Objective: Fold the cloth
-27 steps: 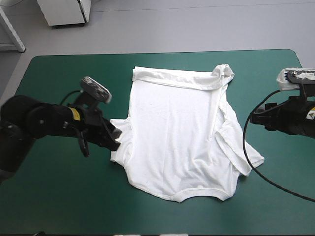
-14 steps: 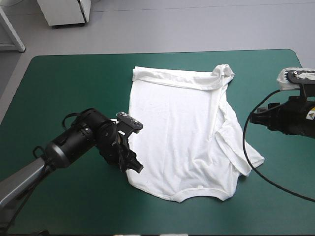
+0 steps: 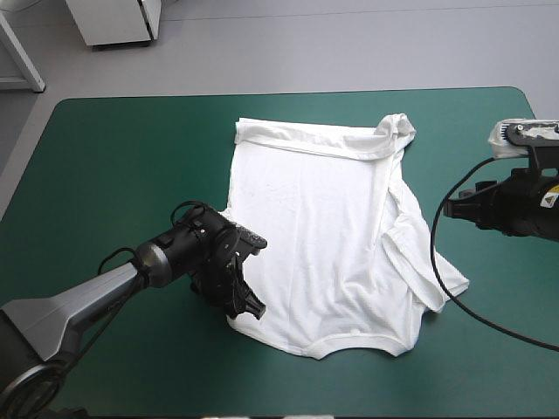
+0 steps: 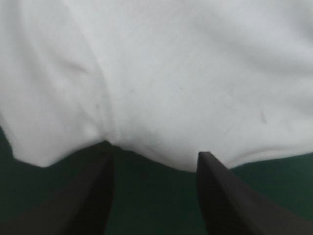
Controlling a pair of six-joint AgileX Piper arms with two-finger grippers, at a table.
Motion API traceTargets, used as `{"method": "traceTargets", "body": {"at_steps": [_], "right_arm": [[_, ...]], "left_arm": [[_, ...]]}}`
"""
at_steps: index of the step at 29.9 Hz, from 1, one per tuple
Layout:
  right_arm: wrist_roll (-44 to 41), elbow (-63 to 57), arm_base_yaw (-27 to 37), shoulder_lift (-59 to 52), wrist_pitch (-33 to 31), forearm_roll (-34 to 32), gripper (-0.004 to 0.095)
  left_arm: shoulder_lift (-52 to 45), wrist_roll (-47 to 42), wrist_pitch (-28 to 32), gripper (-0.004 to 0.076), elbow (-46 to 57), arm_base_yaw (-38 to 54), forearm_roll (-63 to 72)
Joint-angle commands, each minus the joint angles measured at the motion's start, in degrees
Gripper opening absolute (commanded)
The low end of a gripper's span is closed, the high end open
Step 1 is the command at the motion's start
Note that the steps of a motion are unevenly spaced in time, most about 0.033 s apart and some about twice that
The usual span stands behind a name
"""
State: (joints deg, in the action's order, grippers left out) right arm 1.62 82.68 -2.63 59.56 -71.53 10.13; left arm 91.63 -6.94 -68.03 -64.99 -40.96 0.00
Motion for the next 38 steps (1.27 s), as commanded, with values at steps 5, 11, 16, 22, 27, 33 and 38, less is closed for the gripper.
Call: {"method": "traceTargets", "body": {"at_steps": [5,11,16,22,27,33,38], "right_arm": [[1.73,1.15,0.26,-0.53,1.80,-0.27,0.0345],[1.73,1.15,0.26,-0.17,1.80,-0.12,0.0345],[1.73,1.15,0.26,-0.17,1.80,-0.42,0.0345],[1.49,-1.64,0.26,1.04,1.80,-2.01,0.0390],[0.87,-12.22,0.19,2.90,2.07,-0.73,0.0508],[-0.02,-20.82,-0.61,3.85,3.21,0.51,0.0516],[-2.28,-25.89,-6.53,5.89,6.23,-5.43,0.0516]], "left_arm": [[-0.17,-2.28,7.99,0.0382,4.64,-0.37,0.97],[2.44,-3.90,13.04,0.0357,4.70,-0.50,1.86],[4.64,-3.90,14.99,0.0009,4.70,-0.59,2.14],[4.63,-3.34,15.38,-0.0009,4.70,-0.59,1.64],[4.63,-3.34,15.48,-0.0009,4.70,-0.59,1.87],[4.63,-3.04,15.98,-0.0009,4.70,-0.59,1.87],[4.63,-3.04,17.39,-0.0009,4.70,-0.59,2.36]]}}
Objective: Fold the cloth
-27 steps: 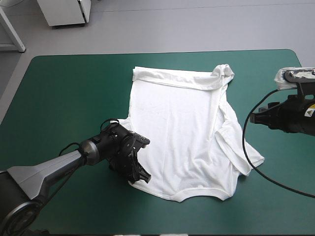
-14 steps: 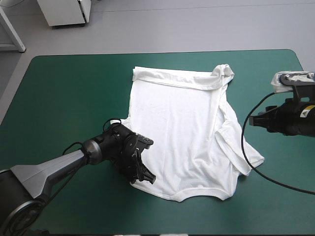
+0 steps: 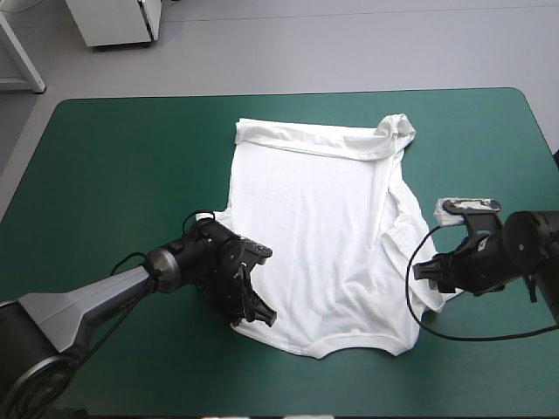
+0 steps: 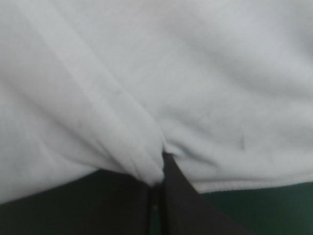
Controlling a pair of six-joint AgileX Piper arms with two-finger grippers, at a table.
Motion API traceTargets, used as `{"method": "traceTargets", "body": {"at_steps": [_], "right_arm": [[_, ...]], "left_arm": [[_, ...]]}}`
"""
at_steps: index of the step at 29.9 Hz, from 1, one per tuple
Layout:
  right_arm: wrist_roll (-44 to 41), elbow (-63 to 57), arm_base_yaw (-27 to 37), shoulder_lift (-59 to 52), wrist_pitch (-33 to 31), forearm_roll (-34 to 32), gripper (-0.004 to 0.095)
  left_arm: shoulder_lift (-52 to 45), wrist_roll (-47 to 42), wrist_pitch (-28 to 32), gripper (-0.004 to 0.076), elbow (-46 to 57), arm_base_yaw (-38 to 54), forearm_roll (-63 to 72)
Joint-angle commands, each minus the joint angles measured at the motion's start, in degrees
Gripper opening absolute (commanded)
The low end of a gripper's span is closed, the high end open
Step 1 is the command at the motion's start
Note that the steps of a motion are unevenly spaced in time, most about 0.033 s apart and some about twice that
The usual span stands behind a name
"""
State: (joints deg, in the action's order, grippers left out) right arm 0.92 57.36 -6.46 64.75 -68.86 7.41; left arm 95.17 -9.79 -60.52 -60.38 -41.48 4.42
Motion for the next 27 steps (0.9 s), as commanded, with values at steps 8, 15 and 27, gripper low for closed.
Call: {"method": "traceTargets", "body": {"at_steps": [8,15,27], "right_arm": [[-5.25,-1.49,-2.83,10.31,9.08,-10.76,0.0516],[-6.87,-1.49,-1.49,17.73,14.67,-12.35,0.0516],[-2.65,-6.71,2.94,26.11,16.13,-1.89,0.0424]], "left_arm": [[1.08,1.48,9.88,-0.0009,0.09,-0.06,-0.81],[1.08,2.06,9.36,-0.0009,0.09,-0.06,-0.81],[1.08,2.15,10.28,-0.0009,0.09,-0.06,-0.58]]}}
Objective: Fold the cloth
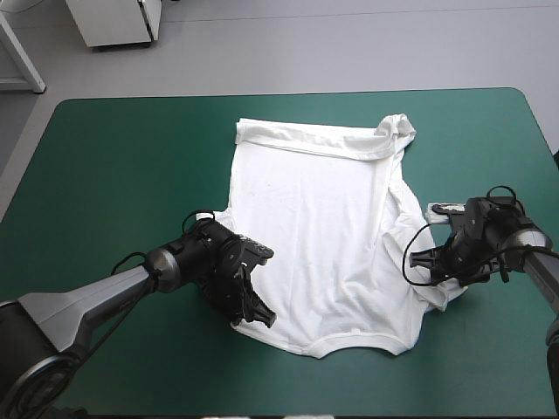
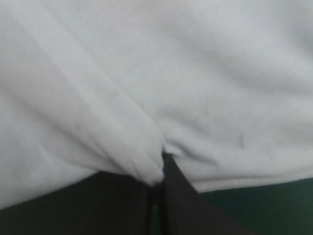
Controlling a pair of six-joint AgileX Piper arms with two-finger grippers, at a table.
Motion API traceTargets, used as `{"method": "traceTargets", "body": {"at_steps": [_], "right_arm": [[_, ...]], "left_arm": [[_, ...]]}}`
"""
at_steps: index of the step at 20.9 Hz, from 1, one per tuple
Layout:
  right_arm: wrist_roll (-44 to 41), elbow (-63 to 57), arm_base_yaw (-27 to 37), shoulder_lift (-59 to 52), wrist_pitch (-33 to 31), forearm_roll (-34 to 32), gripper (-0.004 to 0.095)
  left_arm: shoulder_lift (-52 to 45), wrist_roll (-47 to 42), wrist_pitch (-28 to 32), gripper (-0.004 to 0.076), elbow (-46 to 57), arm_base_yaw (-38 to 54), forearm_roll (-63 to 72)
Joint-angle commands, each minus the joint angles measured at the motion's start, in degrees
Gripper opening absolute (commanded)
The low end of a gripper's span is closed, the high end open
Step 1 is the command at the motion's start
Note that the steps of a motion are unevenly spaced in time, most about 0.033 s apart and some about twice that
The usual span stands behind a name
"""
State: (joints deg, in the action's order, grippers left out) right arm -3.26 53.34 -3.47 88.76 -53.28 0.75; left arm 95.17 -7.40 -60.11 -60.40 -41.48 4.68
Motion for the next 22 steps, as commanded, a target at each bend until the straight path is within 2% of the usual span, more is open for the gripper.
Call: {"method": "traceTargets", "body": {"at_steps": [1,2,3,4,9,13,19,22], "right_arm": [[2.00,-3.68,-0.59,2.63,0.57,5.90,0.0317],[2.00,-5.39,-2.13,2.83,0.82,6.14,0.0141],[2.12,-6.22,-3.18,2.91,0.82,6.00,0.0005],[1.95,-6.56,-3.85,2.91,0.91,5.89,-0.0013],[1.89,-5.03,-4.74,1.51,-0.63,6.95,-0.0019],[1.89,3.08,-4.74,-3.97,-3.79,5.75,-0.0019],[0.79,23.99,-4.74,-11.28,-10.78,-0.75,-0.0019],[0.79,33.41,-4.74,-11.92,-12.67,-0.75,-0.0019]], "left_arm": [[1.08,-0.24,9.86,-0.0009,0.11,-0.06,-0.84],[1.08,-0.24,9.86,-0.0009,0.11,-0.06,-0.84],[1.08,-0.24,9.86,-0.0009,0.11,-0.06,-0.84],[1.08,-0.24,9.86,-0.0009,0.11,-0.06,-0.84],[1.08,-0.24,9.86,-0.0009,0.11,-0.06,-0.85],[0.98,-0.24,7.85,-0.0009,-1.84,-0.06,-1.31],[-3.18,0.43,0.01,-0.0009,-18.89,0.04,-13.36],[-5.28,0.43,-3.92,-0.0009,-28.39,0.04,-20.56]]}}
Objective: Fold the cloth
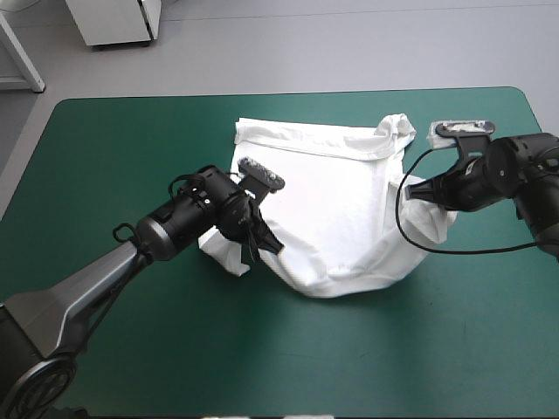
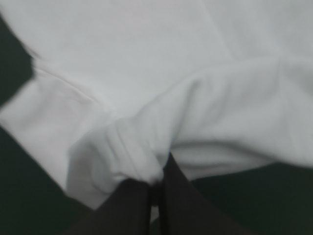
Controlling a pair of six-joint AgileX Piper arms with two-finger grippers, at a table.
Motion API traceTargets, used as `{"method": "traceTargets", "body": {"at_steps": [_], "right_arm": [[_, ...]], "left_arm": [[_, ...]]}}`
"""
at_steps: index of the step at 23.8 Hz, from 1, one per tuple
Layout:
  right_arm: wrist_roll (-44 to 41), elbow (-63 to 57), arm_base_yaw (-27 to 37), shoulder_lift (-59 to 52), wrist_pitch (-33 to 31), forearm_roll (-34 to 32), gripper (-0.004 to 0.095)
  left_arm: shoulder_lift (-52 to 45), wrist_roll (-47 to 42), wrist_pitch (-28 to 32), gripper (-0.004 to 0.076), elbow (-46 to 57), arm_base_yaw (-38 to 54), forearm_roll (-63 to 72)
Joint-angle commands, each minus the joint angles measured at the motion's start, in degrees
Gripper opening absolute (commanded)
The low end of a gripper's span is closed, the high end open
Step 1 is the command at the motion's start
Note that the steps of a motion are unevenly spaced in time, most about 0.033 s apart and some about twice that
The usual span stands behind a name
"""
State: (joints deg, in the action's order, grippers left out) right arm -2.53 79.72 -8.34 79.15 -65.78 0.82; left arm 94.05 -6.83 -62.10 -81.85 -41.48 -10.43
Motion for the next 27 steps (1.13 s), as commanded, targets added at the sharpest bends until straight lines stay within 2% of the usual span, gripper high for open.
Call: {"method": "traceTargets", "body": {"at_steps": [1,6,8,12,16,20,21,23,25,27], "right_arm": [[0.06,9.67,0.13,-2.31,-0.39,-0.82,-0.0019],[1.30,23.44,0.13,-2.31,-0.43,-0.46,-0.0019],[1.44,31.94,0.13,-2.31,-0.04,-0.46,-0.0019],[3.84,43.29,0.13,-2.03,1.29,0.13,-0.0019],[6.45,52.62,0.13,-2.03,5.66,3.39,-0.0019],[9.31,63.09,0.13,-2.03,11.77,8.84,-0.0018],[9.46,65.85,0.13,-2.03,13.77,9.49,-0.0018],[10.98,69.22,0.13,-2.03,17.60,10.75,-0.0017],[12.83,72.03,0.13,-2.03,20.81,13.97,-0.0016],[13.22,73.82,0.13,-2.03,21.38,14.86,-0.0016]], "left_arm": [[-4.75,-0.15,-3.06,-0.0009,-9.59,0.04,-7.54],[-6.48,1.70,-4.90,-0.0009,-23.57,0.04,-18.40],[-6.73,3.30,-4.42,-0.0009,-34.46,0.04,-22.70],[-6.73,10.70,0.08,-0.0009,-46.85,0.04,-22.97],[-6.73,12.36,5.35,-0.0009,-56.56,-0.06,-22.54],[-6.73,20.06,15.11,-0.0009,-67.05,-0.17,-14.53],[-6.73,22.53,19.53,-0.0009,-70.08,-0.17,-9.12],[-6.86,27.12,24.55,-0.0009,-73.57,-0.17,-0.22],[-7.24,31.35,27.42,-0.0009,-75.26,-0.17,6.38],[-7.75,33.86,29.45,-0.0009,-75.73,-0.17,10.43]]}}
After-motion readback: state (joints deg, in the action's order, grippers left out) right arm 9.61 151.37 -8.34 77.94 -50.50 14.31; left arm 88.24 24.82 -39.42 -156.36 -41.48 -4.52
